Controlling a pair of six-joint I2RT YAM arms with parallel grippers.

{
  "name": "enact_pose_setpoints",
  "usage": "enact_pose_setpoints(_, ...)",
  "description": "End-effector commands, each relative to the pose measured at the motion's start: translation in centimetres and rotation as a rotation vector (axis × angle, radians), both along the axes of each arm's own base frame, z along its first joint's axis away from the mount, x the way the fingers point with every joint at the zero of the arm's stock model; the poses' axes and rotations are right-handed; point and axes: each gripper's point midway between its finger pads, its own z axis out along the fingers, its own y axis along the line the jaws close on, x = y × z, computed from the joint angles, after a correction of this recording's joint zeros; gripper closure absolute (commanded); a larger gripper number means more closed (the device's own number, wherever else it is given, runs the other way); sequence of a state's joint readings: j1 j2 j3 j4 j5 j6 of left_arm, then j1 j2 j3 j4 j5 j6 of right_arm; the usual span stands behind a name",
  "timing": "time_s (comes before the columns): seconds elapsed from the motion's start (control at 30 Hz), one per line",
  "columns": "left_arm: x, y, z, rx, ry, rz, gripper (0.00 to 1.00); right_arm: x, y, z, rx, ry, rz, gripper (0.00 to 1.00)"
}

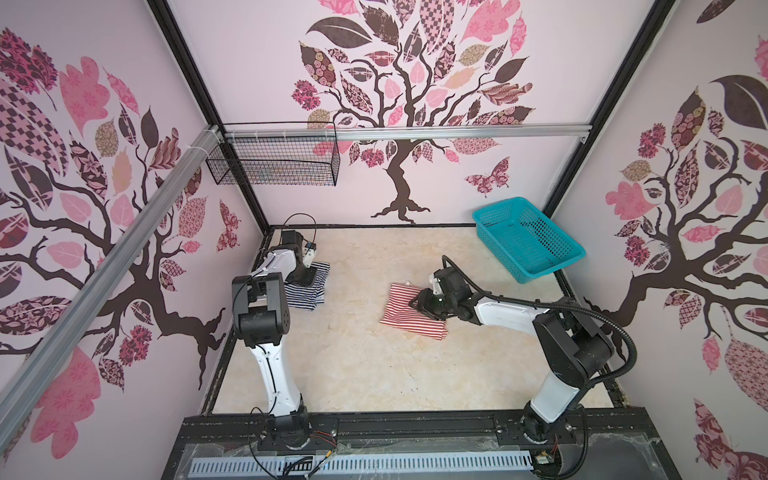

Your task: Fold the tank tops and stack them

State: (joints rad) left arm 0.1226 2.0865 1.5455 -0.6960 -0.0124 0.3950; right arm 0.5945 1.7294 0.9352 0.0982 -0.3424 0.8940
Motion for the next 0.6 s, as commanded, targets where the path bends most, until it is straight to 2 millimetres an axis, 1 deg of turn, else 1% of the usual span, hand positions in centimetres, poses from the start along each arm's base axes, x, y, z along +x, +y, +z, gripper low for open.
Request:
enact_pose_setpoints(0.0,-0.2,-0.7,-0.8,0.025,0.029,-0.031,0.73,-0.7,0.4,-0.8,-0.001,0.016,0.01,0.55)
enact_pose_setpoints(0.03,-0.6,-0.9,-1.2,0.022,0.044,-0.032,0.73,-0.8,0.2,-0.9,-0.007,0.02,0.003,0.55)
enact_pose_setpoints(0.13,-2.6,-2.7,-2.3,-0.032,0.113,-0.056,0.73,-1.3,-0.7,-1.6,-0.043,0.039,-0.015,0.55)
enact_pose_setpoints(0.23,-4.8,-5.1,-2.9,-0.094,0.169,-0.066,0.74,-1.8,-1.2,-2.5,-0.067,0.062,-0.024,0.55)
enact_pose_setpoints(0.3,-6.7,-7.6,-3.1,-0.164,0.211,-0.073,0.74,-2.2,-1.6,-3.2,-0.086,0.08,-0.024,0.55)
enact_pose_setpoints(0.4,-9.1,-11.4,-2.7,-0.249,0.261,-0.093,0.74,-2.9,-2.7,-4.2,-0.136,0.1,-0.038,0.54)
enact_pose_setpoints(0.57,-11.7,-17.3,-1.1,-0.328,0.283,-0.159,0.73,-4.6,-5.9,-6.3,-0.202,0.16,-0.095,0.54)
